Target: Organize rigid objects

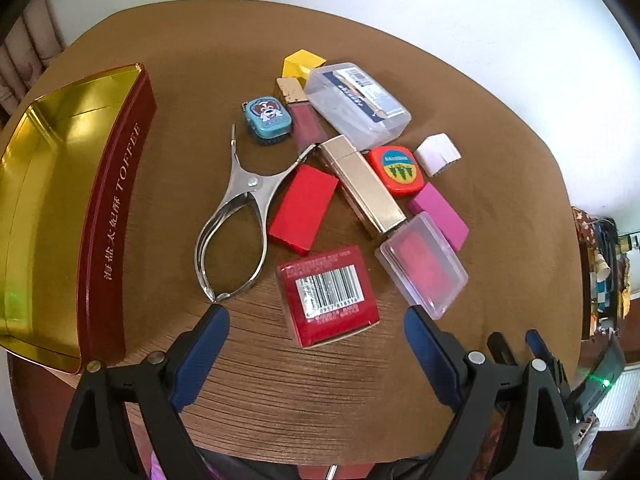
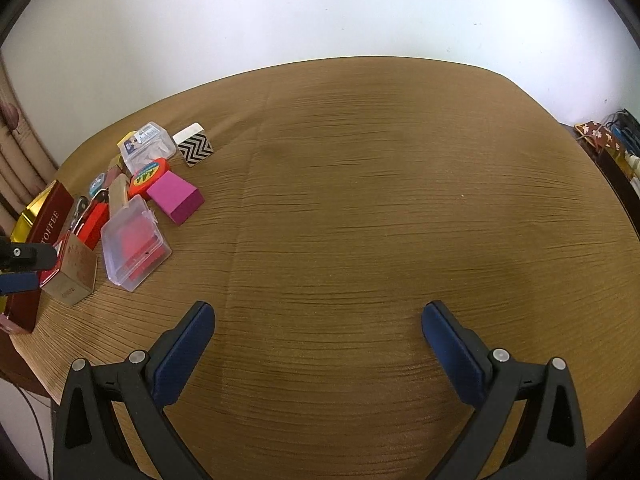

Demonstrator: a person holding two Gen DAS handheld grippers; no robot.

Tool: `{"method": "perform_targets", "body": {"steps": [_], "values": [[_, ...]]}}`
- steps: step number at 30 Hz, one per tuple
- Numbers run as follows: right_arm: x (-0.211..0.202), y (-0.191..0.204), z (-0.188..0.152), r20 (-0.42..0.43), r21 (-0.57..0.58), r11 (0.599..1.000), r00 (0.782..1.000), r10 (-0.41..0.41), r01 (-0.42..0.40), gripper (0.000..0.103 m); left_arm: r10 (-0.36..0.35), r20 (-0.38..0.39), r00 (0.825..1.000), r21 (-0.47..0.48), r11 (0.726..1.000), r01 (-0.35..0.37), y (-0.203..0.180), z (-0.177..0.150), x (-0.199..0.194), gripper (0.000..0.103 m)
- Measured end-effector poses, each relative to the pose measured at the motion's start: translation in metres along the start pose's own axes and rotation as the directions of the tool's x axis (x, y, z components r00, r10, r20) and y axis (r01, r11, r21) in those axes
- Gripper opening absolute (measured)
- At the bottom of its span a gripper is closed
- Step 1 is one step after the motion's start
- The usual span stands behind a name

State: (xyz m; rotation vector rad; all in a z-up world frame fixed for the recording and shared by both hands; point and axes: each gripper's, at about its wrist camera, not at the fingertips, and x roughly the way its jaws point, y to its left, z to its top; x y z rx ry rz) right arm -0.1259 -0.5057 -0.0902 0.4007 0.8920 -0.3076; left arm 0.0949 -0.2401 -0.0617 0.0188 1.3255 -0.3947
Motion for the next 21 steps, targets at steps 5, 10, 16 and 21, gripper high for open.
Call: {"method": "perform_targets", "body": {"steps": [5,10,16,21], "values": [[0.0,-0.001,-0.001,0.002,-0.008,1.0,1.0,0.0,0.0,0.103,0.017,-0.016,1.0,0.0,1.0,-0.017,-0.003,0.002,0.007,0.091],[0.0,0.0,-0.001,0.005,-0.012,1.0,1.0,0.0,0.0,0.103,0.024,-0.027,0.999,-0.011,1.0,-0.024,-0.003,0.004,0.013,0.086],[0.001,0.005,-0.003,0.01,-0.037,0.999,1.0,-0.017,0.017,0.103,-0.016,-0.034,0.999,-0.055,0.998,0.014,0.005,0.003,0.022,0.05],[-0.002,0.0,0.0,0.014,-0.049,0.998,0.999,0.032,-0.031,0.103,-0.046,0.013,0.999,-0.029,0.998,0.047,0.009,-0.005,-0.001,0.05]]}}
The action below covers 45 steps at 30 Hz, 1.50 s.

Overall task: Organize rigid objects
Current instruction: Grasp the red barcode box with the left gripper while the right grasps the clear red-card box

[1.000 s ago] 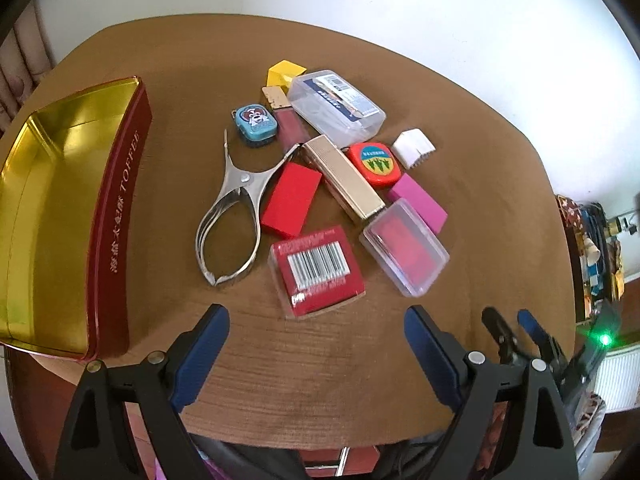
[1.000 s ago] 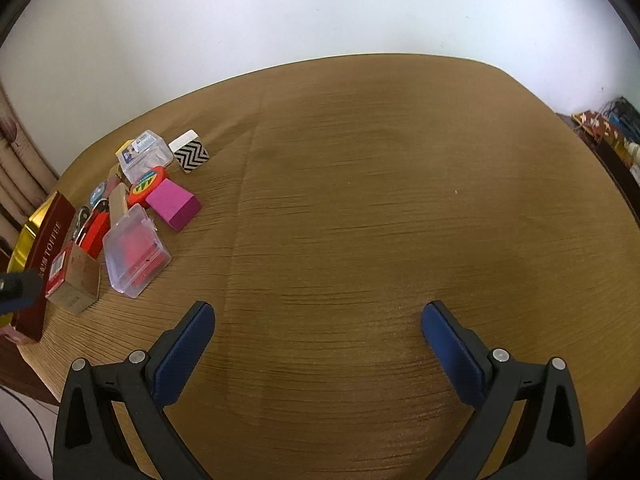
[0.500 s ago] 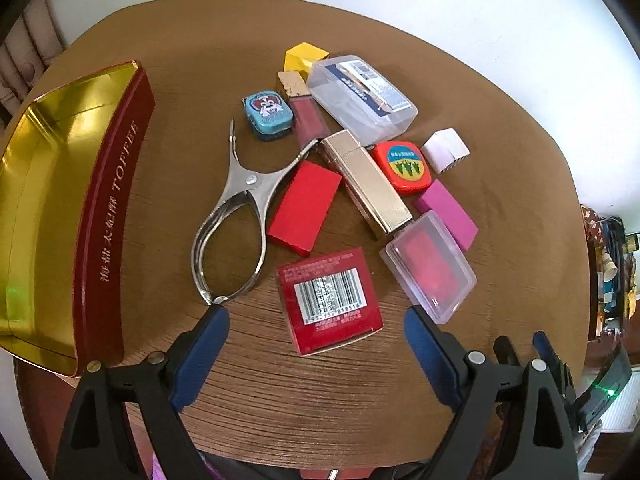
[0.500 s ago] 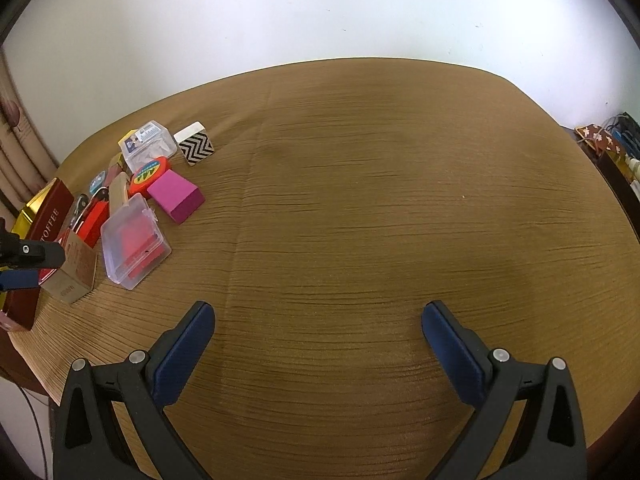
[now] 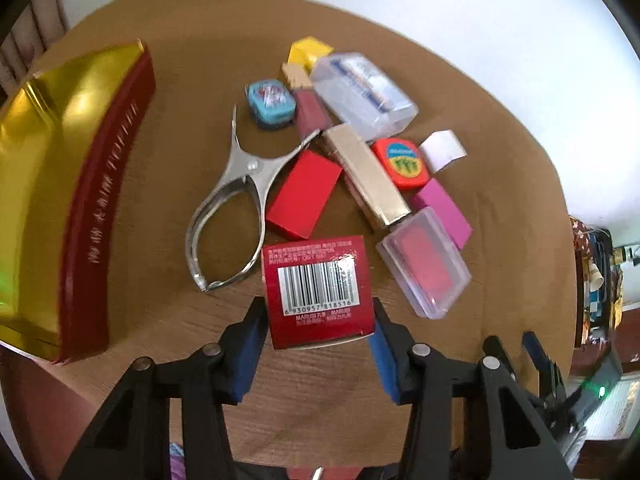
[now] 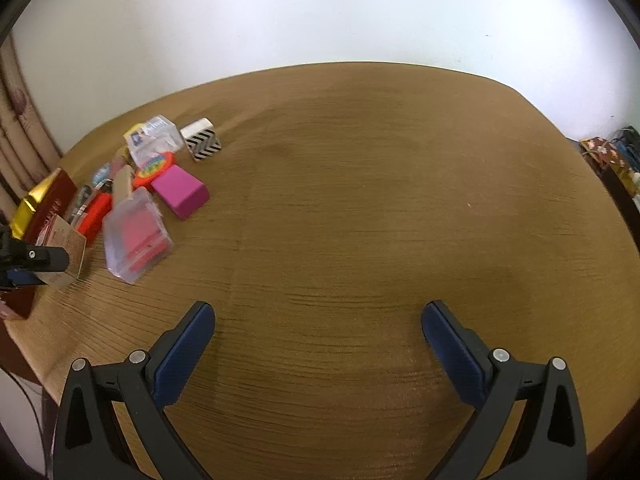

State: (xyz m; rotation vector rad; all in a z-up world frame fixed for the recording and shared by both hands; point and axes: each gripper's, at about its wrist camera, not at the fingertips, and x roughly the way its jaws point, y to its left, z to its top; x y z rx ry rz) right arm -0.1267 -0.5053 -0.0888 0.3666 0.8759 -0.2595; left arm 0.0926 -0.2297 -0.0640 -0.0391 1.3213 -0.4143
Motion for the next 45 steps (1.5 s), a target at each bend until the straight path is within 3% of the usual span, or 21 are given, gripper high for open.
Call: {"method": "perform_targets", "body": {"steps": [4,10,15,21,23,35,37,41,42,45], "values": [[-0.015,0.004,0.009,0.04,-0.002,0.978,0.977,0.21,-0.21,0.103,-0.037,0.037,0.999,0.012,0.999,0.037,0.009,-0.008,-0.027,0.05],[-0.02,0.05,0.021,-0.004,-0.211,0.932,0.954,0.299,-0.293,0.103,-0.027,0.092,0.995,0.021,0.999,0.025,0.029,-0.024,-0.062,0.05],[-0.01,0.076,0.028,-0.069,-0.267,0.901,0.939,0.336,-0.342,0.102,-0.018,0.126,0.992,0.0,1.0,0.019,0.028,-0.037,-0.081,0.05],[0.012,0.084,0.041,-0.167,-0.238,0.893,0.921,0.351,-0.383,0.101,-0.016,0.145,0.989,-0.034,0.999,0.022,0.054,-0.038,-0.1,0.05],[0.019,0.084,0.043,-0.191,-0.215,0.891,0.911,0.364,-0.401,0.094,-0.018,0.152,0.988,-0.046,0.999,0.026,0.063,-0.037,-0.108,0.05],[0.038,0.115,0.05,-0.269,-0.283,0.871,0.905,0.331,-0.402,0.091,-0.004,0.167,0.986,-0.087,0.996,0.018,0.09,-0.036,-0.121,0.05],[0.044,0.124,0.05,-0.291,-0.319,0.865,0.908,0.3,-0.388,0.074,-0.001,0.164,0.986,-0.091,0.996,0.017,0.093,-0.037,-0.119,0.05],[0.049,0.133,0.054,-0.308,-0.366,0.859,0.918,0.25,-0.357,0.061,0.009,0.156,0.988,-0.103,0.995,0.007,0.095,-0.036,-0.116,0.05],[0.05,0.134,0.055,-0.308,-0.377,0.86,0.922,0.234,-0.345,0.052,0.009,0.155,0.988,-0.106,0.994,0.007,0.096,-0.036,-0.115,0.051],[0.052,0.137,0.058,-0.322,-0.395,0.859,0.924,0.204,-0.327,0.051,0.004,0.158,0.987,-0.113,0.993,0.015,0.099,-0.036,-0.117,0.05]]}}
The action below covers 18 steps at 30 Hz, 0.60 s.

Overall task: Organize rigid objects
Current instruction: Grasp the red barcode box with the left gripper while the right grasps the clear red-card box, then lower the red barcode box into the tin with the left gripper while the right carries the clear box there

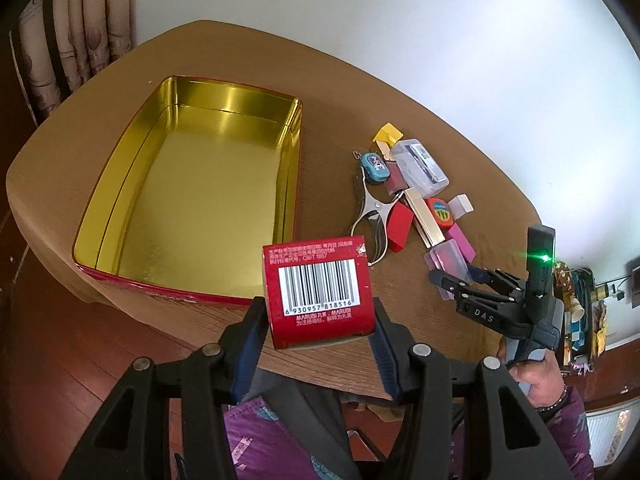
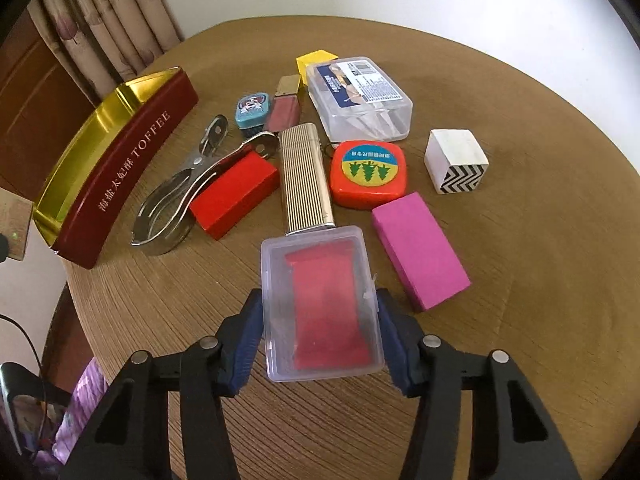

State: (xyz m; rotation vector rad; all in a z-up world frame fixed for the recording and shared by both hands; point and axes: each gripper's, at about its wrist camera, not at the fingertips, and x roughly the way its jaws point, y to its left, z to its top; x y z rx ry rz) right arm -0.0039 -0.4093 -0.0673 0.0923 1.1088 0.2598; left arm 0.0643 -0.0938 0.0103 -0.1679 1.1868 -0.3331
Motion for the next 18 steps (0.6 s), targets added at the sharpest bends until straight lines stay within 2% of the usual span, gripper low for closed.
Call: {"method": "perform_targets", "body": {"steps": [4,7,11,18], "values": [[-0.002,0.006,0.0,-0.008,-0.021,0.999,1.0,-0.03,0.03,0.05,0.024,0.025,0.999,0.002,1.0,-0.024,0.006,0.006,-0.007,0.051],[-0.012,0.008,-0.004,0.01,0.0,1.0,1.0,0.004,-0.004,0.05,0.041,0.041,0.998,-0.013,0.999,-0.041,0.019,0.017,-0.015,0.05],[-0.027,0.009,-0.01,0.044,0.045,0.997,0.997,0.057,-0.059,0.05,0.107,0.069,0.992,-0.013,0.994,-0.107,0.038,0.048,-0.018,0.051],[-0.053,0.027,-0.005,0.104,0.058,0.989,0.986,0.133,-0.139,0.05,0.19,0.07,0.979,0.016,0.981,-0.191,0.063,0.109,0.022,0.051]]}}
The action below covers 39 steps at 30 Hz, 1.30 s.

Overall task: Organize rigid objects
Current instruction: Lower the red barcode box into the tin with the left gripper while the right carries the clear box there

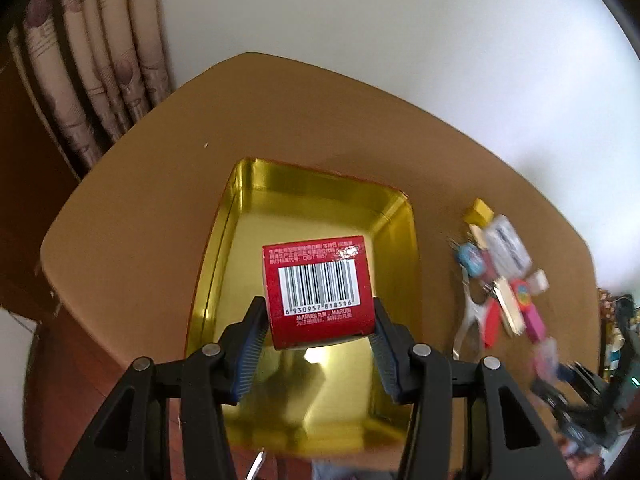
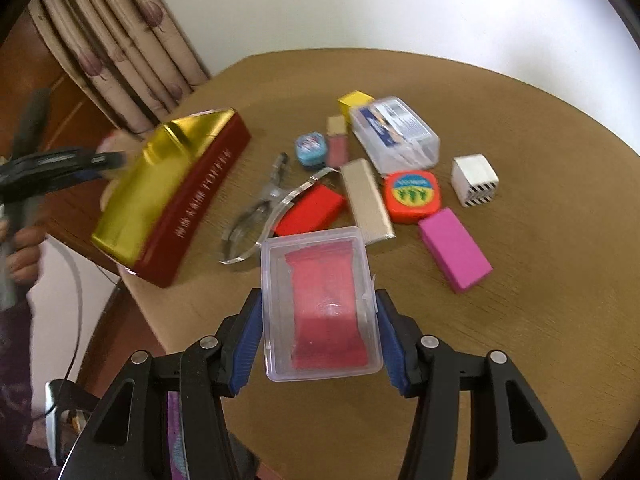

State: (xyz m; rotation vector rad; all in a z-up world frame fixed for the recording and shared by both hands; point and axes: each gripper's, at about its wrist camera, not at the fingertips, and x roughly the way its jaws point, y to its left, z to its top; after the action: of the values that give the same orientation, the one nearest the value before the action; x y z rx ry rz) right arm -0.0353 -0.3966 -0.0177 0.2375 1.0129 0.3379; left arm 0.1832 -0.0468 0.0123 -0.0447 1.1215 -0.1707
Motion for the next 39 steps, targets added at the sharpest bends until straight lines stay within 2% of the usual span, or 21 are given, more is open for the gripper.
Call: {"method": "perform_targets", "body": {"steps": [5,11,15,21,24,26,28,32,36,39], "values": [[-0.01,0.01,0.008,0.035,0.021,0.999,0.998,0.042,-0.043,0.05,0.046,-0.016,0.999,0.049,0.998,-0.045,0.0,0.027,0.045,0.051],[-0.018,0.013,0.012,0.046,0.025,0.997,0.996,0.071,-0.073,0.05,0.117,-0.05,0.992,0.078,0.991,-0.113,0.004,0.04,0.081,0.051],[-0.016,0.017,0.013,0.053,0.037,0.996,0.996,0.075,-0.077,0.051,0.143,-0.049,0.989,0.097,0.986,-0.138,0.006,0.042,0.091,0.051],[-0.01,0.03,0.013,0.041,0.02,0.996,0.996,0.084,-0.085,0.051,0.246,-0.017,0.969,0.14,0.96,-0.241,0.005,0.045,0.103,0.051],[-0.01,0.035,0.014,0.04,0.013,0.996,0.995,0.087,-0.088,0.051,0.263,-0.029,0.964,0.159,0.954,-0.255,0.008,0.045,0.108,0.051],[-0.01,0.039,0.017,0.043,0.011,0.996,0.995,0.088,-0.088,0.051,0.258,-0.012,0.966,0.162,0.954,-0.253,0.009,0.043,0.103,0.051],[-0.012,0.044,0.024,0.054,0.008,0.996,0.994,0.094,-0.094,0.051,0.223,0.001,0.975,0.151,0.964,-0.221,0.008,0.038,0.092,0.051],[-0.012,0.065,0.051,0.074,-0.022,0.992,0.99,0.123,-0.122,0.051,0.169,0.082,0.982,0.084,0.981,-0.176,0.017,0.022,0.048,0.051],[0.001,0.102,0.085,0.061,-0.062,0.981,0.981,0.186,-0.182,0.051,0.15,0.156,0.976,-0.063,0.988,-0.142,0.039,-0.013,-0.003,0.051],[0.032,0.138,0.114,0.021,-0.081,0.973,0.976,0.218,-0.216,0.051,0.148,0.15,0.978,-0.203,0.972,-0.116,0.059,-0.05,-0.033,0.051]]}}
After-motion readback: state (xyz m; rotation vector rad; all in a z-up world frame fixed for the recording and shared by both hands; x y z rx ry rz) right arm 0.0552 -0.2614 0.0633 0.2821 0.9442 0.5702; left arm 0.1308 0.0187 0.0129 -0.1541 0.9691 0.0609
